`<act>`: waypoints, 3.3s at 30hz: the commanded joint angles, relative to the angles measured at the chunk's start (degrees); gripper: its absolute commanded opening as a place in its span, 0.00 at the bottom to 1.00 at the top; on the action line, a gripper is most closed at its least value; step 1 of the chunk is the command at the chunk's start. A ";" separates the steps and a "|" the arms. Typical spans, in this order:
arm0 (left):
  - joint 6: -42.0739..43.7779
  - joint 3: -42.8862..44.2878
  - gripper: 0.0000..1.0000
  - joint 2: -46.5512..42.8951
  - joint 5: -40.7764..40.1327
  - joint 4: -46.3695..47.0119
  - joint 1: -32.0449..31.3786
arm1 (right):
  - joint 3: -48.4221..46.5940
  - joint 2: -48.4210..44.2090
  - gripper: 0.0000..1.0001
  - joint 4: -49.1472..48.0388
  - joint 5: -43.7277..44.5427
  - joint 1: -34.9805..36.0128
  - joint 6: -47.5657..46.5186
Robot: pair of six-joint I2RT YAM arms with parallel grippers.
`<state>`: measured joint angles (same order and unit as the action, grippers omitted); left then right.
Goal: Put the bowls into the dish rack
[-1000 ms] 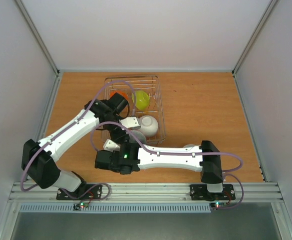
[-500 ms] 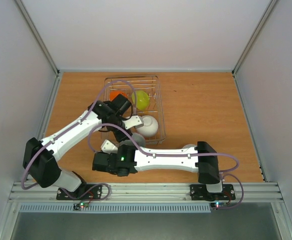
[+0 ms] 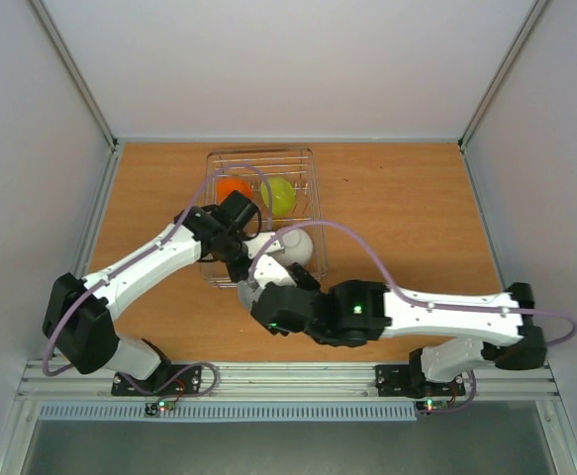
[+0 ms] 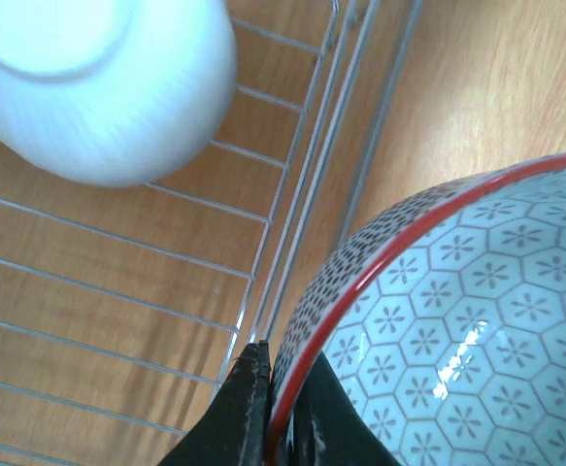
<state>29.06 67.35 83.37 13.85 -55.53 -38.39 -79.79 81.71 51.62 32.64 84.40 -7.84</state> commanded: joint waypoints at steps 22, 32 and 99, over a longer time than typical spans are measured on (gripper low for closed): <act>-5.49 -11.71 0.01 -11.33 56.47 30.88 28.67 | 25.11 -24.28 0.94 -36.39 -40.35 -26.96 15.29; -14.38 -16.85 0.00 -14.86 50.48 40.06 28.98 | 27.76 -17.24 0.95 -51.42 -56.96 -31.58 24.21; -26.27 -20.60 0.66 -18.65 -8.05 51.90 29.23 | -9.03 12.70 0.01 -7.71 -15.11 -25.18 -1.35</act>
<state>7.90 46.74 64.88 33.80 -11.03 -9.30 -79.46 88.18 34.37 0.14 55.07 -1.65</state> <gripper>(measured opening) 0.662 0.697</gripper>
